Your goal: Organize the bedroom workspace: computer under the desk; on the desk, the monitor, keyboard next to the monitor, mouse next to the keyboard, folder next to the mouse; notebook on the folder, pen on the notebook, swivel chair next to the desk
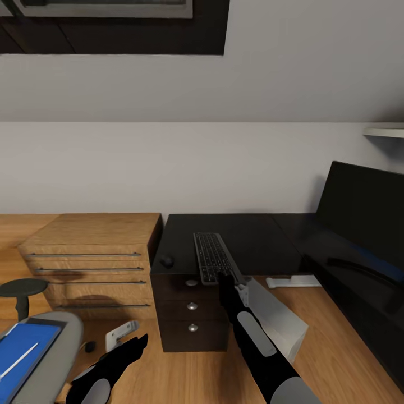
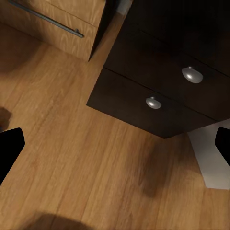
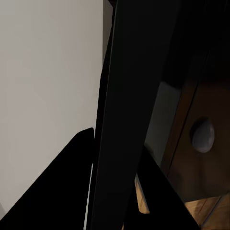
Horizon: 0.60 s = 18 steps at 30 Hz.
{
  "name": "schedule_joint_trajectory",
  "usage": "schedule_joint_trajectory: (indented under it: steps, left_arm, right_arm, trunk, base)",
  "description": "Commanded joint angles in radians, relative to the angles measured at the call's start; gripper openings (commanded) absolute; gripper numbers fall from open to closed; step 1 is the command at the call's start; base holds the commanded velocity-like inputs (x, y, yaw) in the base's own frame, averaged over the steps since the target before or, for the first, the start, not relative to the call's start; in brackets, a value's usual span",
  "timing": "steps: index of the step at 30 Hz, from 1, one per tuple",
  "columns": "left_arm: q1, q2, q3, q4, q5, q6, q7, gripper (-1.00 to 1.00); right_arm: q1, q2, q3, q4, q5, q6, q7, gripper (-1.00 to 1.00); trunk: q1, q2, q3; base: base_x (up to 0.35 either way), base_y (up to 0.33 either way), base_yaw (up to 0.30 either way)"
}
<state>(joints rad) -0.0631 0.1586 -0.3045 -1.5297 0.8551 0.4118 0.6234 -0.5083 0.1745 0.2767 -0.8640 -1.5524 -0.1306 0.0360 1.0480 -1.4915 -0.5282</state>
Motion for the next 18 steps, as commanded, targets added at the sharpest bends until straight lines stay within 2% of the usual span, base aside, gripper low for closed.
schedule_joint_trajectory:
  steps: [1,18]
  left_arm:
    - [-0.001,0.001,-0.002,-0.001,0.007,0.001,0.009,1.0]
    - [-0.001,0.001,-0.005,-0.002,0.007,0.001,0.009,1.0]
  right_arm:
    - [0.0,0.0,0.004,0.003,-0.023,-0.007,-0.005,-1.0]
    - [0.0,0.0,0.007,0.003,-0.023,-0.002,-0.006,-1.0]
  trunk:
    - [0.0,0.0,0.0]
    - [0.0,0.0,0.001]
  base:
    - [0.0,0.0,0.143]
    - [0.017,0.0,0.019]
